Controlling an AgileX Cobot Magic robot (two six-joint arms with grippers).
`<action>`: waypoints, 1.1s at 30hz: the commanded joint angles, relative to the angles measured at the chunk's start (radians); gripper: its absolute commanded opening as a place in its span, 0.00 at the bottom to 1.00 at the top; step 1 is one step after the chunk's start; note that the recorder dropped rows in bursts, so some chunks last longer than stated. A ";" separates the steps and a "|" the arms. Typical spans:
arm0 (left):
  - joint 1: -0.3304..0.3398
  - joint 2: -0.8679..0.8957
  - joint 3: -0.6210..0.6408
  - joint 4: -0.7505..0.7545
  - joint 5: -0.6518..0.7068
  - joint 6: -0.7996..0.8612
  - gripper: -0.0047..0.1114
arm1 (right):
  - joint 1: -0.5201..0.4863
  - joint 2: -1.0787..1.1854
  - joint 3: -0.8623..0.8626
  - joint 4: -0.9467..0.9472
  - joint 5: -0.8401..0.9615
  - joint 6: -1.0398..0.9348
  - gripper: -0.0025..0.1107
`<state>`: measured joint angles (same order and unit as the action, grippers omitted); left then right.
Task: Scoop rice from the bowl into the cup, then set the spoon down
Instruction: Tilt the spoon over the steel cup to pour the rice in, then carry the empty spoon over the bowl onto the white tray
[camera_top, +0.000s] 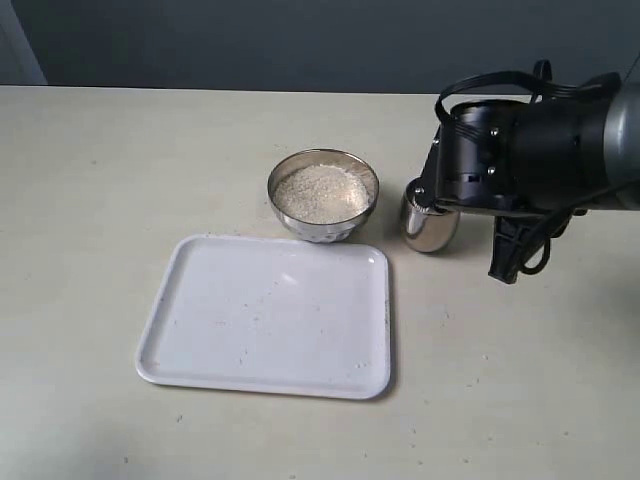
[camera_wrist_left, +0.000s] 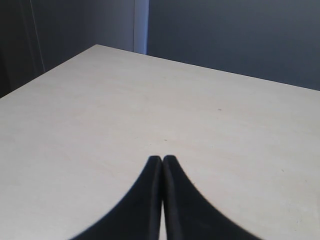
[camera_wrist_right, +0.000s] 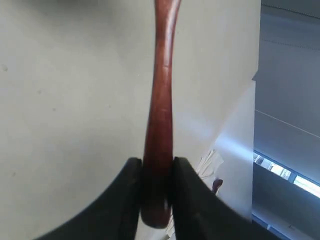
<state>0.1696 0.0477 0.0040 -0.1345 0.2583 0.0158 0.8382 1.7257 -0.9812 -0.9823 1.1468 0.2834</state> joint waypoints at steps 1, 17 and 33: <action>-0.005 -0.001 -0.004 0.000 -0.005 -0.006 0.04 | 0.000 -0.046 -0.016 0.069 -0.003 0.048 0.02; -0.005 -0.001 -0.004 0.000 -0.005 -0.006 0.04 | -0.146 -0.165 -0.113 0.851 -0.094 -0.320 0.02; -0.005 -0.001 -0.004 0.000 -0.005 -0.006 0.04 | -0.150 -0.201 -0.170 1.134 -0.204 -0.472 0.02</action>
<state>0.1696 0.0477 0.0040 -0.1345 0.2583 0.0158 0.6928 1.5076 -1.1595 0.1172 0.9480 -0.1606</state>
